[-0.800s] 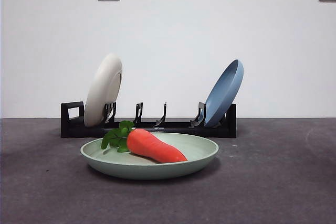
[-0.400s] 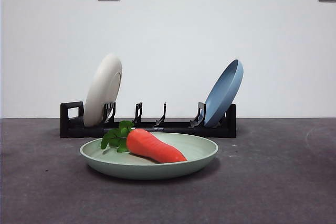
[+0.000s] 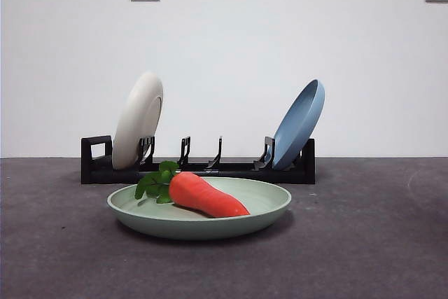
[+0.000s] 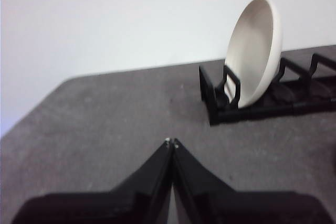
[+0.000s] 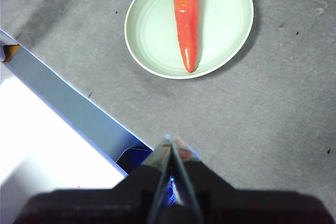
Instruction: Take the green plate from the plate rack,put the plate on the table,take the carrot from the table,put the carrot in the plate
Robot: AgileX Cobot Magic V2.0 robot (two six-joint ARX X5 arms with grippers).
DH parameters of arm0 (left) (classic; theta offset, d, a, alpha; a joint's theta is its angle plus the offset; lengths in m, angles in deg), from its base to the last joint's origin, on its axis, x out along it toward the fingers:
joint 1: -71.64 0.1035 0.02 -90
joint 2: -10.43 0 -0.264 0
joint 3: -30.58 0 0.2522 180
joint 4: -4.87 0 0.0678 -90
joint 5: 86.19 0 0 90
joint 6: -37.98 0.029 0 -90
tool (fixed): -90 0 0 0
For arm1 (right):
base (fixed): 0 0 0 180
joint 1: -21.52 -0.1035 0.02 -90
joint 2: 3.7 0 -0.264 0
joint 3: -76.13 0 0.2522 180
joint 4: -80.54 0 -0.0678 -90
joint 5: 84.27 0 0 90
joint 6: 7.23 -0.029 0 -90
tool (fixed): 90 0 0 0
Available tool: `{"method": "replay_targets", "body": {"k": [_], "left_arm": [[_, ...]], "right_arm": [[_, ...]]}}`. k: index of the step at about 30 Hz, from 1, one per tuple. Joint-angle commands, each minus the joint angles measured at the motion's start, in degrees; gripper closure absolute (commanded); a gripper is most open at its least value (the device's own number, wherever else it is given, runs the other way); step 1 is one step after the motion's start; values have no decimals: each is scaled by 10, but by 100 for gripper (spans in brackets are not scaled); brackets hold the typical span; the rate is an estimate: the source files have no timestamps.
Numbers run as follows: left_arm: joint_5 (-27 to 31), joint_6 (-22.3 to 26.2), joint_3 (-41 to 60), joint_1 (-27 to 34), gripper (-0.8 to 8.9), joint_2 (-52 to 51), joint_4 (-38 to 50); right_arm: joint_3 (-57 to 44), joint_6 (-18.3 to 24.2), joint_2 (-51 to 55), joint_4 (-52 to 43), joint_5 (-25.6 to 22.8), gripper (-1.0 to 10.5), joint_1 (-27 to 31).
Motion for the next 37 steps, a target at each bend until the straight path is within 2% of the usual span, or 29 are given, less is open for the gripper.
{"method": "replay_targets", "body": {"k": [1,5,10,29,32,34,37], "left_arm": [[-3,-21,8,4,817,-9,-35],[-8,-22,8,4,817,-9,-75],[-42,-21,8,4,817,-9,-72],[-43,-21,8,4,817,-9,-73],[-43,-21,8,4,817,-9,-73],[-43,-21,8,4,817,-9,-73],[-43,-21,8,4,817,-9,-73]], "right_arm": [[-2,-3,0,-2,-1,946,-1],[-2,-3,0,-2,-1,946,-1],[-2,-3,0,-2,-1,946,-1],[-2,2,8,1,-5,946,-2],[-2,3,37,1,-26,946,27],[-2,26,64,-5,-30,946,60],[-4,10,116,-33,-30,946,127]]}}
